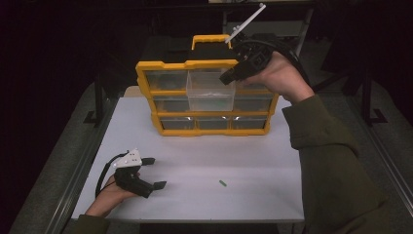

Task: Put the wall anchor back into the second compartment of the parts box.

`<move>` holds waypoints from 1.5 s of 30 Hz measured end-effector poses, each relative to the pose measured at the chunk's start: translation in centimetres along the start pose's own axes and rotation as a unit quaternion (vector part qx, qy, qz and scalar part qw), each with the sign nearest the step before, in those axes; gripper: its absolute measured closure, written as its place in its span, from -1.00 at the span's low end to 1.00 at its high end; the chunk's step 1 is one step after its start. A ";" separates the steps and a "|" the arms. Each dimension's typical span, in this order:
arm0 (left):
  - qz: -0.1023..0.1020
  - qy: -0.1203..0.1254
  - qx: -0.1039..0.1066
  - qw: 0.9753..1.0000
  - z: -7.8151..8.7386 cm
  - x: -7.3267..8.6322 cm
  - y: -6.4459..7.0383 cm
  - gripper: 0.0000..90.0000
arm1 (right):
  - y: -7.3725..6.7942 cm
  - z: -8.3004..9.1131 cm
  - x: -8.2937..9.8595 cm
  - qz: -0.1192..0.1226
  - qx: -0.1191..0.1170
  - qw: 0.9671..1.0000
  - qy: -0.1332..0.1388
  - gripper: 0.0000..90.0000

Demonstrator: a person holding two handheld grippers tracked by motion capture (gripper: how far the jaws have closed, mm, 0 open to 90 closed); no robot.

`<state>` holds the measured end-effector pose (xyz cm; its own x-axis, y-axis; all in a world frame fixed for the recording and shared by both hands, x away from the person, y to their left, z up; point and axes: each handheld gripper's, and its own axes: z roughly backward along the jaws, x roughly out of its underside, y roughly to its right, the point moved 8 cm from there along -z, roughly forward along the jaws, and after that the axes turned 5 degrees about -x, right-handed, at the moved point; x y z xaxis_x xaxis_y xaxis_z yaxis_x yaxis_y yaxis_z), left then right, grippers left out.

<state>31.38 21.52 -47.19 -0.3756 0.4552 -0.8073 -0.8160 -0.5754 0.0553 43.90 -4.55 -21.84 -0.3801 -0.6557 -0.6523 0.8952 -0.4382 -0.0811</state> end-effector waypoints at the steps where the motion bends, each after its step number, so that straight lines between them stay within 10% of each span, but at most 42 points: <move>1: 0.001 0.000 -0.001 1.000 0.0 0.0 0.0 -0.97 | 0.1 -0.1 0.0 0.002 0.001 1.000 0.000 0.81; 24: 0.002 0.000 0.001 1.000 -0.1 0.0 0.1 -0.97 | 0.3 4.0 2.8 -0.020 0.007 0.999 0.033 0.43; 45: 0.002 0.004 0.001 1.000 -0.2 0.0 0.1 -0.97 | -0.3 0.8 8.8 -0.027 0.012 0.999 0.045 -0.37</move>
<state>31.43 21.31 -47.27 -0.3750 0.4482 -0.8115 -0.8159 -0.5751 0.0594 40.11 -10.63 -26.96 -0.4037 -0.5735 -0.7128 0.8677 -0.4870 -0.0996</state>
